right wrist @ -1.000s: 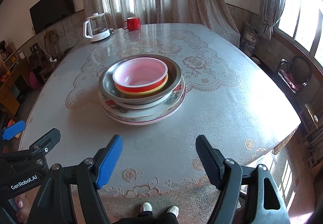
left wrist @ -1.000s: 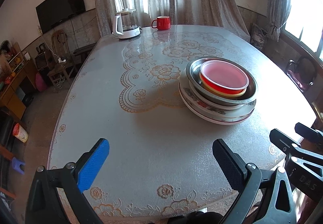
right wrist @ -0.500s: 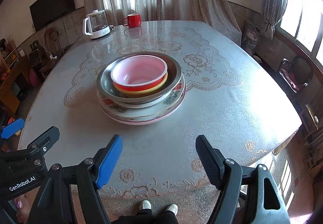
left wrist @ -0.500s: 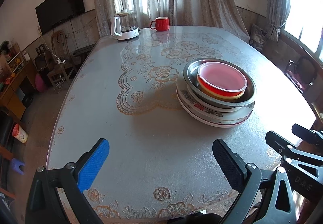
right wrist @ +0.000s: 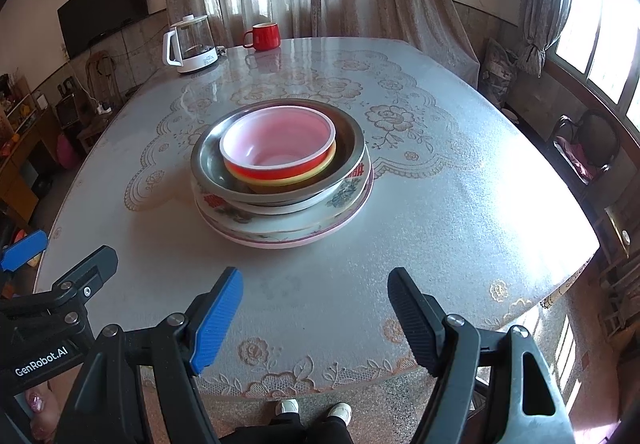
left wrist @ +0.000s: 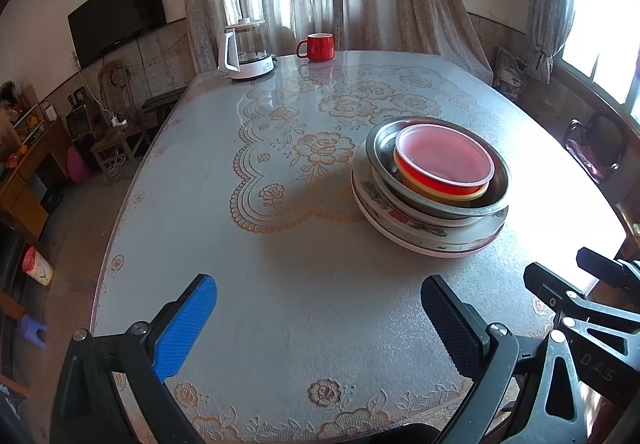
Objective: Organize plates and bowls
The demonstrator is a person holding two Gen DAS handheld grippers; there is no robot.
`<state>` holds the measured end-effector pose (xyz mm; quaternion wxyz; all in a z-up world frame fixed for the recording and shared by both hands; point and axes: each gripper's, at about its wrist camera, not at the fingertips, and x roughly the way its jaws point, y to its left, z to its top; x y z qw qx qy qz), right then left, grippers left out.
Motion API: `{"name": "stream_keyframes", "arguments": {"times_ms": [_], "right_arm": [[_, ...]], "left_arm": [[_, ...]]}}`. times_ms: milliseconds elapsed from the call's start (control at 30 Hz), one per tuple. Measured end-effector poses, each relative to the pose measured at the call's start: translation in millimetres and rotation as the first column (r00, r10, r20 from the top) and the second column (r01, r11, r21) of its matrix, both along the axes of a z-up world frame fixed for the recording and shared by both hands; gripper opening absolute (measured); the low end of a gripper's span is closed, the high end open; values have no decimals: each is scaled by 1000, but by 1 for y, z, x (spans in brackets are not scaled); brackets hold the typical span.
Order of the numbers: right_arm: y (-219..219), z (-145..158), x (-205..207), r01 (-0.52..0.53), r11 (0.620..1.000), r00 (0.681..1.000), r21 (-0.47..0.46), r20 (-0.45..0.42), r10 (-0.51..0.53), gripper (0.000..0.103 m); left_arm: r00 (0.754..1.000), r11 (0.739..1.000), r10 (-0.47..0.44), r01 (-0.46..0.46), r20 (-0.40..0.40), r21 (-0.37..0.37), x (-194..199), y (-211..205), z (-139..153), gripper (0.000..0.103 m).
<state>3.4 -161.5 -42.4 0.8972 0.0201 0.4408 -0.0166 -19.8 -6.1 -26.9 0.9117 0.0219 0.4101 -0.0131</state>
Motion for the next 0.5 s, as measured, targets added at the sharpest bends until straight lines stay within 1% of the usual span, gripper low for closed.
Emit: {"name": "stream_keyframes", "arguments": {"times_ms": [133, 500], "right_arm": [[0, -1, 3, 3, 1000, 1000, 1, -3, -3, 76], [2, -2, 8, 11, 1000, 1000, -3, -8, -11, 76]], "left_arm": [[1000, 1000, 2, -2, 9, -4, 2, 3, 2, 103], [1000, 999, -30, 30, 6, -18, 9, 1, 0, 103]]}}
